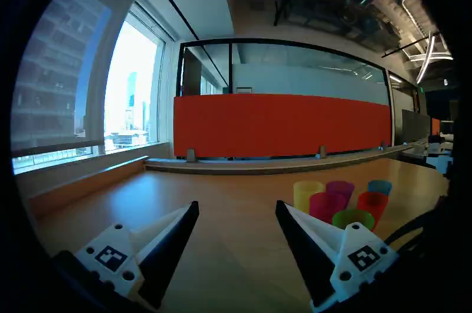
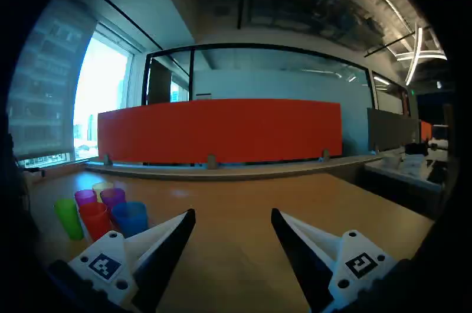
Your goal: Pour water
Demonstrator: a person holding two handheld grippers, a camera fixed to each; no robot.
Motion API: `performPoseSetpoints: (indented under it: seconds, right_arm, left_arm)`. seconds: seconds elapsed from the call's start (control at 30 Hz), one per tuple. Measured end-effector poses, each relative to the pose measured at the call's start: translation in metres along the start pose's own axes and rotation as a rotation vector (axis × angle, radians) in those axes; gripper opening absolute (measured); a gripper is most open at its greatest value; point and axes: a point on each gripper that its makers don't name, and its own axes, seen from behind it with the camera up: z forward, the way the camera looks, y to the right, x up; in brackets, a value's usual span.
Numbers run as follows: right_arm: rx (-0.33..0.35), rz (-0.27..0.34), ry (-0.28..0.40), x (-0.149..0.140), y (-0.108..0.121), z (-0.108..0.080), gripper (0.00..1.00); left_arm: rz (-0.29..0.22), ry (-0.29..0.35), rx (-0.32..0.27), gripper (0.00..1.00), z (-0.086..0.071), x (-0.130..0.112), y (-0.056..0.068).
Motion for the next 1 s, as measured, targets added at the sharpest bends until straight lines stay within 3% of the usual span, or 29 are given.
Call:
performPoseSetpoints:
  seconds: [0.17,0.37,0.6,0.8,1.0]
  right_arm:
    - [0.017,0.000,0.002,0.023,-0.009,-0.001,1.00]
    - [0.051,-0.040,0.002,0.060,-0.023,0.002,1.00]
    - [0.080,-0.099,-0.005,0.108,-0.034,0.006,1.00]
    - [0.110,-0.078,-0.007,0.146,-0.043,0.007,1.00]
    - [0.161,-0.061,-0.014,0.176,-0.054,0.006,1.00]
  left_arm:
    - [-0.020,0.018,-0.016,0.97,0.000,0.020,0.000]
    - [-0.016,-0.015,-0.053,0.97,0.003,0.037,0.006]
    - [-0.044,-0.013,-0.134,0.97,0.006,0.076,0.025]
    - [-0.094,-0.035,-0.178,0.97,0.007,0.112,0.029]
    - [-0.088,-0.037,-0.213,0.97,0.004,0.152,0.028]
